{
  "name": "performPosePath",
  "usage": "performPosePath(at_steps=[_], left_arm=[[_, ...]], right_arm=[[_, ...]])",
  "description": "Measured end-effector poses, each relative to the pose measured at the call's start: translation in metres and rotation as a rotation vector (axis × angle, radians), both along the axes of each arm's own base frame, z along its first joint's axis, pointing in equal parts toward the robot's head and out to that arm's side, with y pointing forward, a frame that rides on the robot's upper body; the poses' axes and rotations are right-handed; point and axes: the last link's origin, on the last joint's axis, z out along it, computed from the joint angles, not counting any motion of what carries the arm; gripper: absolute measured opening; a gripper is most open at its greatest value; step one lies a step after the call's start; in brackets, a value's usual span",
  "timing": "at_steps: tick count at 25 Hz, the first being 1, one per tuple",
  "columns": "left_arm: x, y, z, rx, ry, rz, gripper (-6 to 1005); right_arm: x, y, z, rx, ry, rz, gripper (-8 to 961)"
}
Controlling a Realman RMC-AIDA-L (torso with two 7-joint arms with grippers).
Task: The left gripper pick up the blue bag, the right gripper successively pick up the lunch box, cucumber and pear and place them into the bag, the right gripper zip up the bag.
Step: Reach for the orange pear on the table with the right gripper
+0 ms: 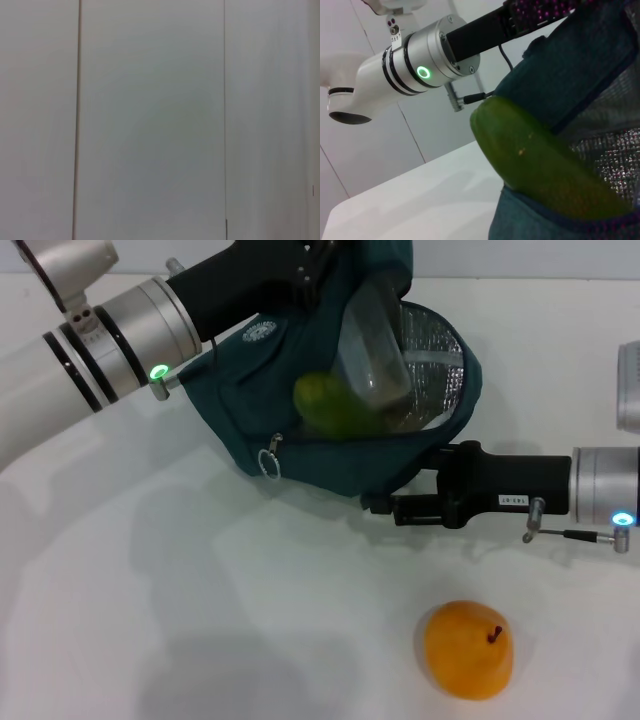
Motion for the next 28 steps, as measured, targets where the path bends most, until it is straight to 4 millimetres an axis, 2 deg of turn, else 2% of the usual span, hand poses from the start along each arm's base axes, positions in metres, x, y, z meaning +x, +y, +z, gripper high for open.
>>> performPosePath(at_steps=[7, 12, 18, 28], left_arm=[[0.0008, 0.0002, -0.0002, 0.0, 0.0, -0.002, 43], [0.001, 0.0, -0.0004, -0.001, 0.0, -0.003, 43], [0.0046, 0.0013, -0.0017, -0.005, 0.002, -0.013, 43], [0.0098, 0.0006, -0.0048, -0.018, 0.005, -0.033, 43]], right_arm=[[-0.0001, 0.0002, -0.0005, -0.007, -0.003, -0.009, 759], [0.0022, -0.0015, -0.0001, -0.007, -0.003, -0.013, 537], [0.0008, -0.0036, -0.0038, -0.028, -0.023, 0.008, 333], [-0.0019, 0.0021, -0.0069, -0.017, -0.044, 0.003, 306]])
